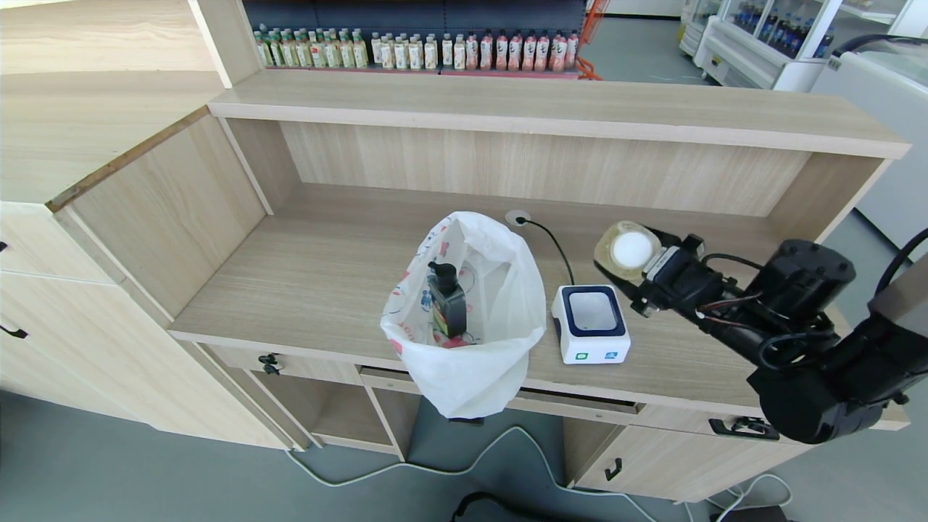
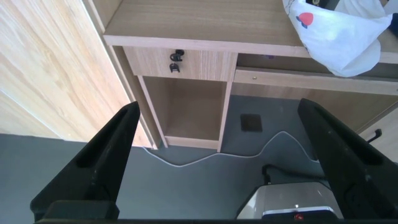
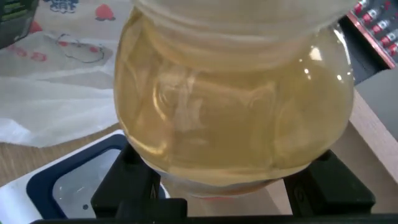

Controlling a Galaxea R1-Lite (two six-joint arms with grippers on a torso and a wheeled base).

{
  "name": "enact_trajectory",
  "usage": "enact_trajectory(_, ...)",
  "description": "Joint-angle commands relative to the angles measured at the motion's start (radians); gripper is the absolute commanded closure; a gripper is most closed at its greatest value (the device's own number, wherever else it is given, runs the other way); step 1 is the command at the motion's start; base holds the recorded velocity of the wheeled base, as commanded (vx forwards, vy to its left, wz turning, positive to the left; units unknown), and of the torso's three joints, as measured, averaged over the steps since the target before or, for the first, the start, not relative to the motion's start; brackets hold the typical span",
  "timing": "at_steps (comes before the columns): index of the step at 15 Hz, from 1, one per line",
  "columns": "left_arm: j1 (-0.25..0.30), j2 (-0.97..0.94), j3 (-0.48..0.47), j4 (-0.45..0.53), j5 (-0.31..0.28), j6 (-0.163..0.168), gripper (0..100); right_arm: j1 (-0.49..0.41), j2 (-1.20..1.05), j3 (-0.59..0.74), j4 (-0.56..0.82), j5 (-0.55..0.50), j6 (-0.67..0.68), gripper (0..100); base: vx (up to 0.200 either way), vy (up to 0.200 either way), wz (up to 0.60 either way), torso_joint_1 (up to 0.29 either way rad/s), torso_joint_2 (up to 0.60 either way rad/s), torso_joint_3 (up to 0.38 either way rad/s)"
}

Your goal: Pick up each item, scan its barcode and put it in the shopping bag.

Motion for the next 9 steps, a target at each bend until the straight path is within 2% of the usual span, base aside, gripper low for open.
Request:
enact_trajectory(1,0.0,0.002,0.0,0.0,0.0,0.0,0,0.004,-0.13,0.029,0.049,-0.109,0.073,100,0.0,0.0,0.0,0.0,0.0,0.0)
enact_trajectory(5,0.0,0.002,0.0,0.0,0.0,0.0,0,0.002,-0.395,0.046,0.458,-0.373,0.196,100,0.0,0.0,0.0,0.0,0.0,0.0)
enact_trajectory(7,0.0,0.002,0.0,0.0,0.0,0.0,0,-0.016,-0.471,0.043,0.57,-0.419,0.208,100,0.0,0.0,0.0,0.0,0.0,0.0)
enact_trajectory(9,0.0,0.002,0.0,0.0,0.0,0.0,0,-0.051,-0.492,0.034,0.608,-0.457,0.205,100,0.0,0.0,0.0,0.0,0.0,0.0)
